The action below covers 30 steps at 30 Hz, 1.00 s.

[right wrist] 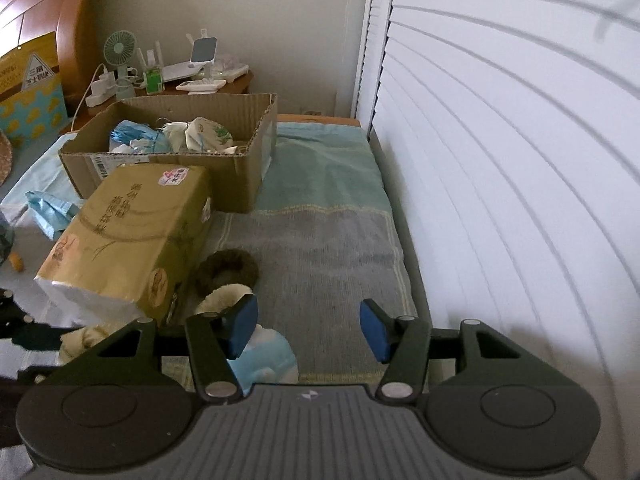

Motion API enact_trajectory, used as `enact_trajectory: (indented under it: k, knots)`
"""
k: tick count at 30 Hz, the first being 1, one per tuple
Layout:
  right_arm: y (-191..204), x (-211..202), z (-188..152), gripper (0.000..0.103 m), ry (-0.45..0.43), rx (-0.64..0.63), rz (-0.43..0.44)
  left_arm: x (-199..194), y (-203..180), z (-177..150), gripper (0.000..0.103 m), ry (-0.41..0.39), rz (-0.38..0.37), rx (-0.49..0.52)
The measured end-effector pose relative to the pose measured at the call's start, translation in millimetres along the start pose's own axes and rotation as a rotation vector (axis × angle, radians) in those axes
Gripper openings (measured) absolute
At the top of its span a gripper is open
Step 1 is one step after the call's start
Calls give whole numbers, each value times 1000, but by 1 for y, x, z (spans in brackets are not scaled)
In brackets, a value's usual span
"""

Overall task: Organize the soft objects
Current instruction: 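Grasp the blue-and-white plush toy with the right tool while the left tool holds the cloth, then carry the plush toy into the box and open the right tool while the left tool carries the cloth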

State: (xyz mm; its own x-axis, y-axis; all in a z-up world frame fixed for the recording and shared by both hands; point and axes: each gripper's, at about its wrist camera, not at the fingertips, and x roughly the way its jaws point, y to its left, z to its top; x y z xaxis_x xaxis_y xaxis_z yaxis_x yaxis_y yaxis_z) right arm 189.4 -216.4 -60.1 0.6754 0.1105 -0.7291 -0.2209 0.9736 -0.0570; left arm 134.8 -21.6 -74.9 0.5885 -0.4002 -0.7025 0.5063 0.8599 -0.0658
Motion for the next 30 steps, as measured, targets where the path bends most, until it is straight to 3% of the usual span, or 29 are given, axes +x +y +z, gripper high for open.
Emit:
enact_trajectory:
  k: [7,16,30]
  knots:
    - [11,-19,-8,63,5,-36,74,0,1,0,23,-5,4,-1]
    - [28,-15,-23,62,66,-55,156,-2,2,0,23,-6,8,-3]
    - [34,-31,-31,56,56,-81,131,-6,2,2,23,-2,-4,5]
